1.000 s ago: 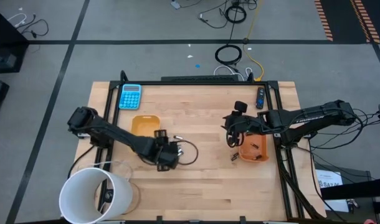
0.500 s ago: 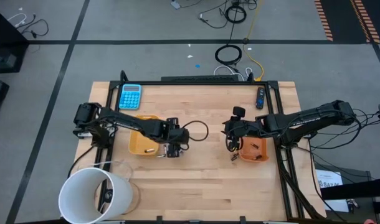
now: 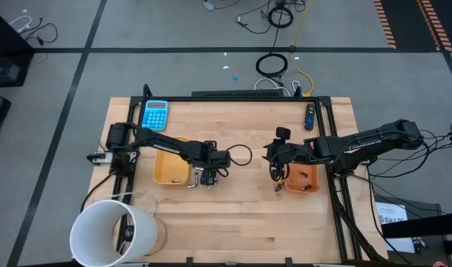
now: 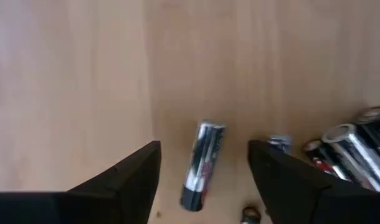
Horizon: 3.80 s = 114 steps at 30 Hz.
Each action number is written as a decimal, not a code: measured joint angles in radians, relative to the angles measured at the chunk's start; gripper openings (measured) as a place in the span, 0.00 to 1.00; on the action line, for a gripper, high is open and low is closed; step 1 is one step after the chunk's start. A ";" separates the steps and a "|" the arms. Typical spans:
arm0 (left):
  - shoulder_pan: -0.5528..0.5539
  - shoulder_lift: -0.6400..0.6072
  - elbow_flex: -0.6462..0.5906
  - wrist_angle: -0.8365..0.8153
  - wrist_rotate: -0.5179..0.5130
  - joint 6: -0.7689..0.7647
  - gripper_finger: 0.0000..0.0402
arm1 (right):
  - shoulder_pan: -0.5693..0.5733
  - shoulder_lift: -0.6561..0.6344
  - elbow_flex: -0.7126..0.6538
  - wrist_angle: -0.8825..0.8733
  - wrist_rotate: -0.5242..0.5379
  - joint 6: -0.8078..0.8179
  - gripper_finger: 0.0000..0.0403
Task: Sort batteries
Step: Put the silver battery into the yellow bin
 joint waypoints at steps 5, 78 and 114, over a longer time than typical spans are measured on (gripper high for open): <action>0.011 0.044 0.005 0.006 0.013 0.059 0.42 | 0.000 0.000 0.000 0.000 0.000 0.002 0.40; -0.317 -0.162 -0.122 -0.167 0.032 -0.569 0.47 | 0.000 0.000 0.001 0.070 -0.006 0.026 0.40; -0.322 -0.169 0.068 -0.238 -0.146 -0.362 0.05 | -0.015 0.000 0.001 0.066 -0.028 0.009 0.40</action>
